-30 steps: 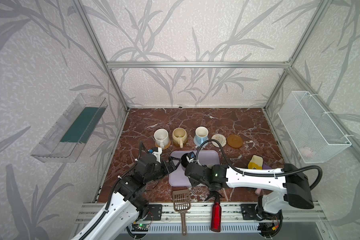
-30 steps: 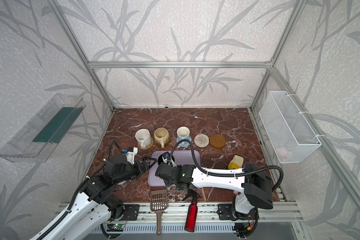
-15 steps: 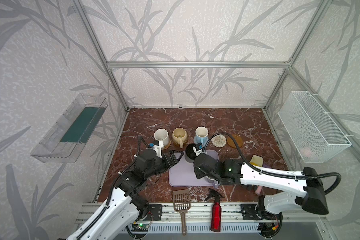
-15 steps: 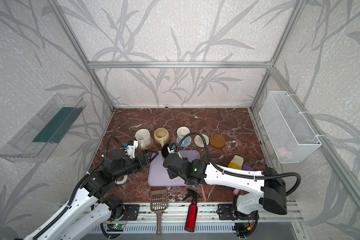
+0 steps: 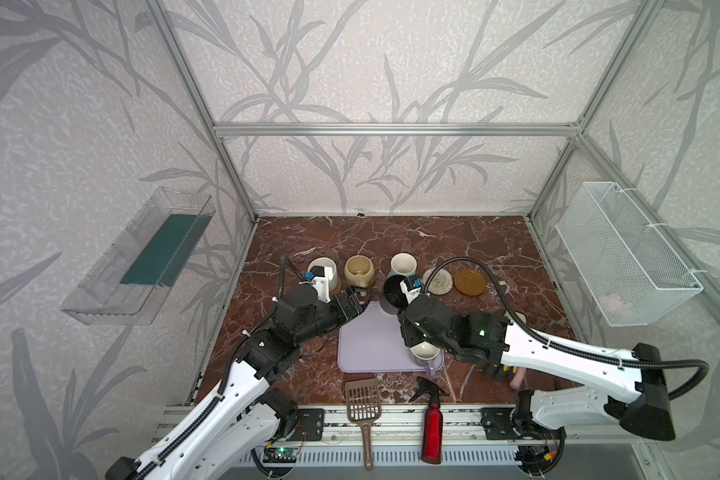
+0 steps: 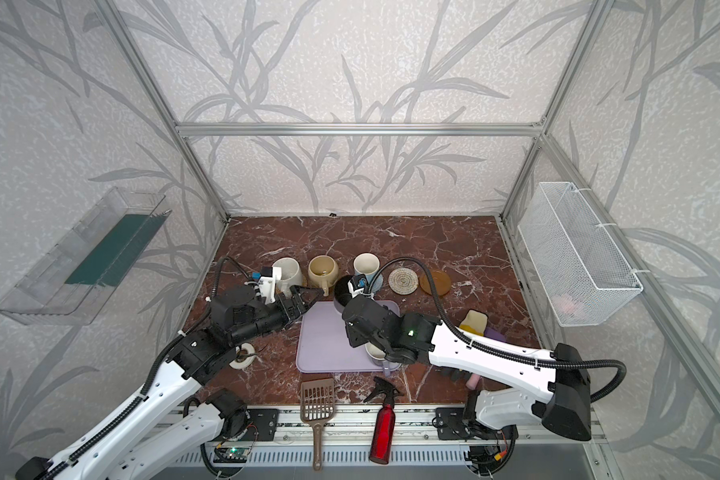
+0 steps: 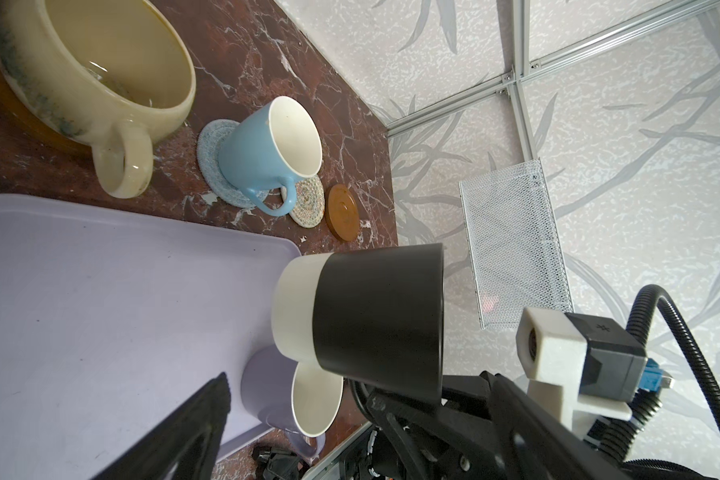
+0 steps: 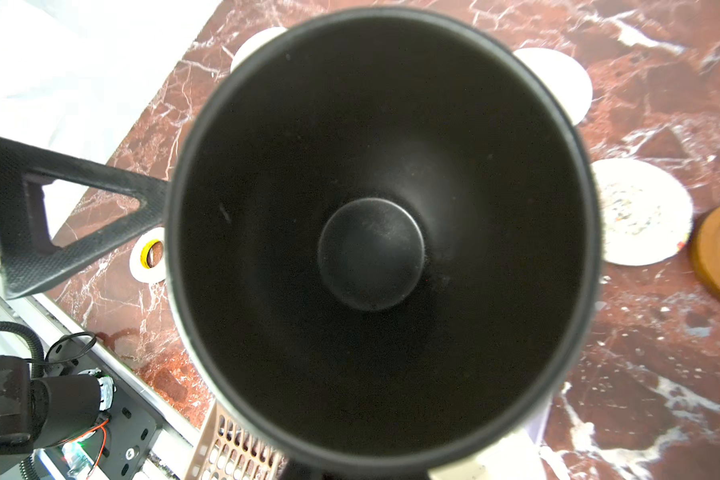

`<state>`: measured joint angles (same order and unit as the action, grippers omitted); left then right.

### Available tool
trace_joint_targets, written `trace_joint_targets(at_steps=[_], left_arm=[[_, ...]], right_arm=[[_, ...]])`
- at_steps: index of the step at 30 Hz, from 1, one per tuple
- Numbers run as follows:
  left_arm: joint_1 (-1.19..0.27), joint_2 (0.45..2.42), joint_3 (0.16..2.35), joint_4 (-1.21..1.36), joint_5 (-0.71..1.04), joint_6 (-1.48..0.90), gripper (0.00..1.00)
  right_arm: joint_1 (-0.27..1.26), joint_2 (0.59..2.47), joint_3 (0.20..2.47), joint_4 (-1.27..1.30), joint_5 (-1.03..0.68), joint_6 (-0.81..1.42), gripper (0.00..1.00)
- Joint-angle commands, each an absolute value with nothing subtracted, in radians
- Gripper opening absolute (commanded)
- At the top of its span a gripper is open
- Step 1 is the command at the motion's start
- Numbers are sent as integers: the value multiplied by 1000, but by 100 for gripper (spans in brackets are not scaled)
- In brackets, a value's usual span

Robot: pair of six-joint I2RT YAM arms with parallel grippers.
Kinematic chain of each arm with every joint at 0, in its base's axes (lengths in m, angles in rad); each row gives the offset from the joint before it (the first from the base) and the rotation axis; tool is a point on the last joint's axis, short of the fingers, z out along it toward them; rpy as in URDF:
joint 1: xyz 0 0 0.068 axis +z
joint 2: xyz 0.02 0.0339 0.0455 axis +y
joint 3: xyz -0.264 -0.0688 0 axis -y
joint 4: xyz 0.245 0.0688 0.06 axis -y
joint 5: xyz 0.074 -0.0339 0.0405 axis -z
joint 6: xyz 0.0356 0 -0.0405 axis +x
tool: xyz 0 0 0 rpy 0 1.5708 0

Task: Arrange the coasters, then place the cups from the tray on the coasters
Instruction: 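Lift the black mug toward the coasters with the right gripper while the left gripper follows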

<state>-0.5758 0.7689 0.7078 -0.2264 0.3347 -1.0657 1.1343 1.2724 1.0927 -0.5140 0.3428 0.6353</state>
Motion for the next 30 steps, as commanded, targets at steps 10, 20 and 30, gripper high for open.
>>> trace_joint_targets(at_steps=[10,20,30], left_arm=[[-689,896,817,-148,235,-1011,99],[-719,988,858,-77,229,-1004,99],[-724,1153,1020,-191,235,-959,99]], right_arm=[[970,1116,1096,-572,325,583,0],[855,1078,1078,-602,257,563,0],[745,1147,1116,-641,217,540,0]])
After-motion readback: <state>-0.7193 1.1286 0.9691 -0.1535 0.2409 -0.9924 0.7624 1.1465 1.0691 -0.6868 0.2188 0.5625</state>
